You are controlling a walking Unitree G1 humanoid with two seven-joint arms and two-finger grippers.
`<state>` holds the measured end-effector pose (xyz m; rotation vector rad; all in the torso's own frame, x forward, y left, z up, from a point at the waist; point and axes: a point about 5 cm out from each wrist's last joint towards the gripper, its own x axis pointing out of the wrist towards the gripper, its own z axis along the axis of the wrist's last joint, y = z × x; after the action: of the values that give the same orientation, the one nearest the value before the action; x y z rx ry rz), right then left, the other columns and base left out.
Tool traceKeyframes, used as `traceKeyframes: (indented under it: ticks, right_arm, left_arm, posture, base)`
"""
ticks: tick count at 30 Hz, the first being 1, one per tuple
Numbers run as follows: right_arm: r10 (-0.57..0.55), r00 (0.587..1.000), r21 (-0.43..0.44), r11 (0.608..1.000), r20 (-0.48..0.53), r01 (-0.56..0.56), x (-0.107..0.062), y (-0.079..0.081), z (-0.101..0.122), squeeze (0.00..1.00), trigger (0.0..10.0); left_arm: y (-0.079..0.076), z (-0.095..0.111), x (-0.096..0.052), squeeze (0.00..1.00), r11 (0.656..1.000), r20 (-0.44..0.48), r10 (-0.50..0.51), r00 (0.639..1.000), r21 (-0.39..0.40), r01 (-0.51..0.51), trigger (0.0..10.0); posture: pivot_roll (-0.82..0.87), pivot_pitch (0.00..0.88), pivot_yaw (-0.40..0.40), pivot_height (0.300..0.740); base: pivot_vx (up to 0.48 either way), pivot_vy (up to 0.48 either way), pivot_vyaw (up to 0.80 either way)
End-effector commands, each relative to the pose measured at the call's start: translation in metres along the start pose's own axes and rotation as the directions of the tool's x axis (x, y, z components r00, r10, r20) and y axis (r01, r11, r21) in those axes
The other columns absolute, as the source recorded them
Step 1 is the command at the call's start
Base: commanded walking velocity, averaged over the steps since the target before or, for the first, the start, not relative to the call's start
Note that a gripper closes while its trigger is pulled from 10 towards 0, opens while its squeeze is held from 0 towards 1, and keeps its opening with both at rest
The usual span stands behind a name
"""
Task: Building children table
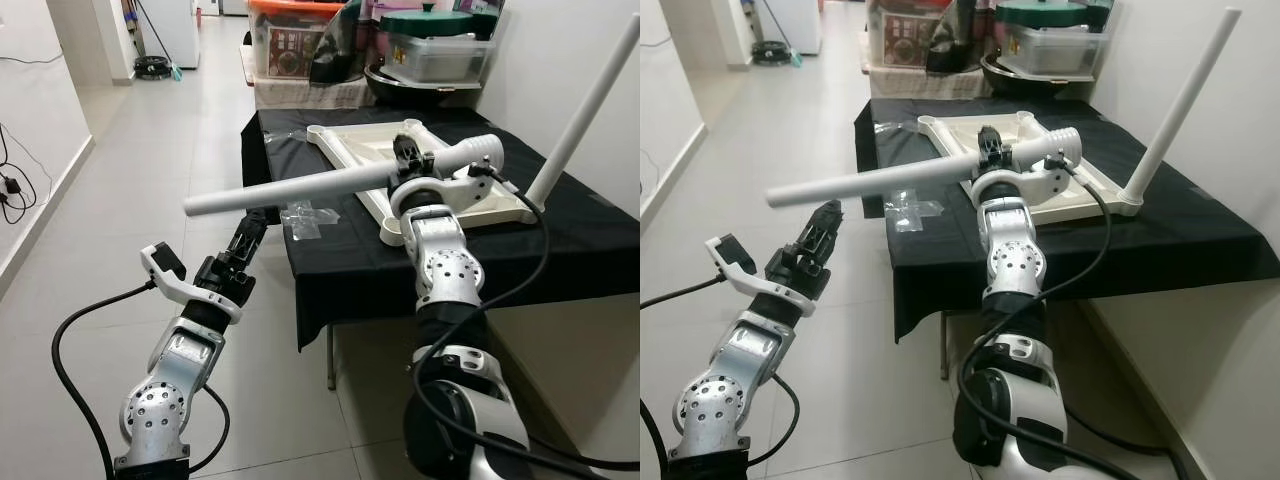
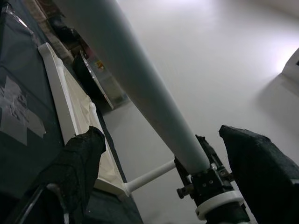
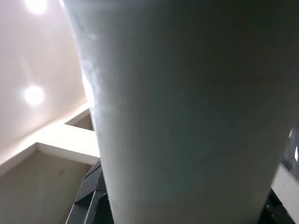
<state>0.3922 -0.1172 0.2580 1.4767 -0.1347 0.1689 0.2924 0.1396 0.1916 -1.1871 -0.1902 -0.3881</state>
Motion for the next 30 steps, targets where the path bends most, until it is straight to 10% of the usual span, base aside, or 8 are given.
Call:
traceKeyframes:
  ticks: [1,20,21,22,30]
  right_arm:
    - [0.011,1.0,0.049,0.999,-0.006,-0.01,-0.003,0.002,-0.004,0.0,0.0]
    - [0.044,0.968,0.058,0.998,-0.245,-0.03,-0.028,-0.01,-0.042,0.0,0.0]
    - [0.045,0.967,0.062,0.998,-0.253,-0.03,-0.029,-0.01,-0.043,0.0,0.0]
    - [0.047,0.964,0.065,0.997,-0.261,-0.031,-0.03,-0.01,-0.045,0.0,0.0]
    - [0.047,0.959,0.049,0.998,-0.28,-0.035,-0.031,-0.01,-0.044,0.0,0.0]
  left_arm:
    - [0.004,0.001,0.001,0.0,0.999,0.032,0.006,0.999,-0.041,-0.005,10.0]
    - [-0.007,0.055,0.036,0.0,0.996,0.228,-0.084,0.97,0.035,0.078,10.0]
    - [-0.002,0.057,0.035,0.0,0.998,0.255,-0.067,0.965,0.034,0.06,1.1]
    - [0.005,0.061,0.033,0.0,0.999,0.291,-0.029,0.956,0.033,0.021,0.0]
    - [0.009,0.06,0.03,0.0,0.999,0.302,-0.01,0.953,0.044,-0.003,0.0]
  posture:
    - [-0.03,0.0,-0.102,0.74]
    - [-0.05,0.0,-0.11,0.74]
    - [-0.05,0.0,-0.11,0.74]
    - [-0.06,0.0,-0.109,0.74]
    - [-0.05,0.0,-0.113,0.74]
  base:
    - [0.0,0.0,0.0]
    - [0.0,0.0,0.0]
    - [0.0,0.0,0.0]
    - [0.0,0.0,0.0]
    - [0.0,0.0,0.0]
